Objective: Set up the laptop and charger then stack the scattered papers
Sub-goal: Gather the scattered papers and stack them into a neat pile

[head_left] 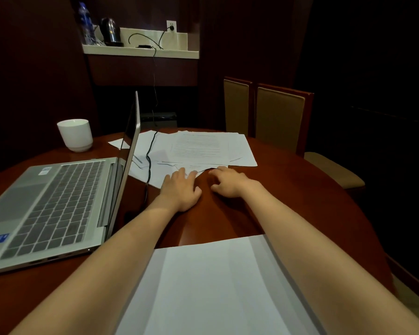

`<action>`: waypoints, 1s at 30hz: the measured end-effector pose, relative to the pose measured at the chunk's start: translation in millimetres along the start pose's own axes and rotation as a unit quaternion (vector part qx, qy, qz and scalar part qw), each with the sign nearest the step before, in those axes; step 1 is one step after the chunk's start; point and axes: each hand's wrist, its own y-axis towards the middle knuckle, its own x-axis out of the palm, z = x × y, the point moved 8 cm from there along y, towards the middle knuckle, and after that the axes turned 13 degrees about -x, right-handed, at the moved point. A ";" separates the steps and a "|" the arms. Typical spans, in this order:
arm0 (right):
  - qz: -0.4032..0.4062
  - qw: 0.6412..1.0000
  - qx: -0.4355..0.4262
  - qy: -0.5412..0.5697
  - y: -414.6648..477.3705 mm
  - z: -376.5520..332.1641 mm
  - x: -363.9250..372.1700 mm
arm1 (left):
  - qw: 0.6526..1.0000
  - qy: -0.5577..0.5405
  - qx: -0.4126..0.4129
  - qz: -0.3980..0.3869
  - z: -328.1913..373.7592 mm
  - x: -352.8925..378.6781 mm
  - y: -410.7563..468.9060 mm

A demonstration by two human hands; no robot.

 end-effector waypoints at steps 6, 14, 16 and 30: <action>0.030 0.999 0.004 -0.019 31.7 5.4 1.7 | 0.988 -0.043 -0.081 -0.123 -26.4 27.0 12.7; -0.021 0.998 0.056 0.002 54.2 24.5 23.5 | 0.993 -0.014 -0.035 -0.110 -24.7 21.5 9.4; -0.033 0.997 0.064 -0.004 51.7 26.7 21.9 | 0.993 -0.008 -0.027 -0.114 -23.5 19.9 7.8; -0.048 0.995 0.081 -0.042 -16.2 22.6 11.4 | 0.983 0.028 0.022 -0.182 1.4 5.8 -41.2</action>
